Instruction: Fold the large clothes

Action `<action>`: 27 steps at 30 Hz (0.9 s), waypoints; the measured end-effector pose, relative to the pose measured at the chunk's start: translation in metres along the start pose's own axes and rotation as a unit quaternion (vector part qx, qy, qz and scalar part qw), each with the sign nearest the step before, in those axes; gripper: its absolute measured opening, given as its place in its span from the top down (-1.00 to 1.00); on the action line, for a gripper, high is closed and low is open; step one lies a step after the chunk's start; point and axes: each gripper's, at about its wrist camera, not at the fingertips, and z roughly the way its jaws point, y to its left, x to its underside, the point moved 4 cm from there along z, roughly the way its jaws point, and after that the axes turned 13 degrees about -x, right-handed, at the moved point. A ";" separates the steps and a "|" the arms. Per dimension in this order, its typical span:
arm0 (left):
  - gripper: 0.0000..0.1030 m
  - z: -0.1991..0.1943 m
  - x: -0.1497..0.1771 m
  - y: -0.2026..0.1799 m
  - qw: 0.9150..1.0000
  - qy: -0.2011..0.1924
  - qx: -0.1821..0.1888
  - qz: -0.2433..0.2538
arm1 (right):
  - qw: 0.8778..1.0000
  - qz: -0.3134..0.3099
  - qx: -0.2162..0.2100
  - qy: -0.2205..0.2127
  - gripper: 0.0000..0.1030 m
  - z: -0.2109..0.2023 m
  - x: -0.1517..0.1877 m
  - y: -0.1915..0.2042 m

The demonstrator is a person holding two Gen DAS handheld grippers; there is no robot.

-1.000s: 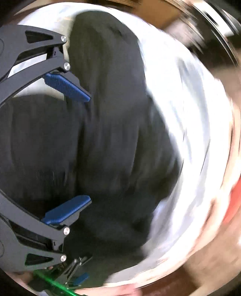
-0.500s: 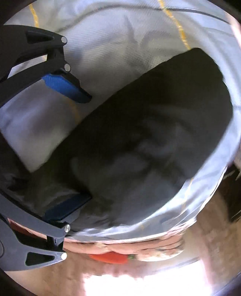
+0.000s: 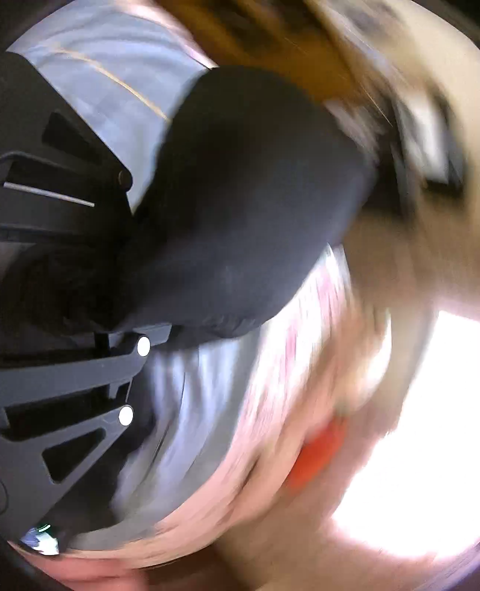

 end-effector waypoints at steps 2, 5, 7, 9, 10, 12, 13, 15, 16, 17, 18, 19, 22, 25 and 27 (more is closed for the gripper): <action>0.79 -0.027 0.007 -0.096 0.993 -0.023 0.069 0.090 | 0.999 0.034 -0.018 0.011 -0.97 -0.011 0.005 -0.022; 0.78 -0.043 0.052 -0.195 0.972 -0.015 0.151 0.182 | 0.994 0.110 -0.029 0.003 -0.97 -0.039 0.019 -0.083; 0.68 -0.043 0.103 -0.255 0.949 0.008 0.170 0.266 | 0.991 0.137 -0.010 0.002 -0.97 -0.053 0.030 -0.122; 0.12 -0.033 0.163 -0.298 0.916 0.043 0.171 0.361 | 0.988 0.155 0.020 0.012 -0.97 -0.063 0.042 -0.161; -0.78 -0.034 0.187 -0.307 0.899 0.059 0.181 0.394 | 0.986 0.163 0.031 0.016 -0.97 -0.066 0.047 -0.174; -0.96 -0.046 0.220 -0.316 0.873 0.076 0.217 0.430 | 0.980 0.193 0.048 0.016 -0.97 -0.075 0.059 -0.205; -0.96 -0.053 0.228 -0.319 0.863 0.100 0.235 0.435 | 0.977 0.206 0.051 0.008 -0.97 -0.080 0.062 -0.215; -0.96 -0.072 0.222 -0.321 0.849 0.145 0.307 0.404 | 0.967 0.238 0.082 -0.046 -0.97 -0.104 0.062 -0.235; -0.96 -0.085 0.205 -0.315 0.852 0.143 0.333 0.378 | 0.965 0.242 0.081 -0.067 -0.97 -0.114 0.057 -0.237; -0.96 -0.089 0.188 -0.310 0.857 0.134 0.342 0.362 | 0.965 0.238 0.078 -0.081 -0.97 -0.121 0.048 -0.235; -0.96 -0.102 0.167 -0.291 0.870 0.110 0.342 0.338 | 0.966 0.228 0.073 -0.097 -0.97 -0.127 0.035 -0.228; -0.96 -0.107 0.149 -0.283 0.881 0.091 0.335 0.320 | 0.968 0.217 0.063 -0.108 -0.97 -0.131 0.024 -0.217; -0.96 -0.085 0.095 -0.220 0.931 0.057 0.257 0.251 | 0.983 0.145 -0.008 -0.114 -0.97 -0.123 -0.017 -0.155; -0.96 -0.013 0.086 -0.185 0.961 0.102 0.143 0.213 | 0.989 0.076 -0.068 -0.107 -0.97 -0.091 -0.033 -0.083; -0.96 0.041 0.128 -0.178 0.955 0.162 0.104 0.226 | 0.988 0.108 -0.100 -0.044 -0.97 -0.037 -0.023 -0.061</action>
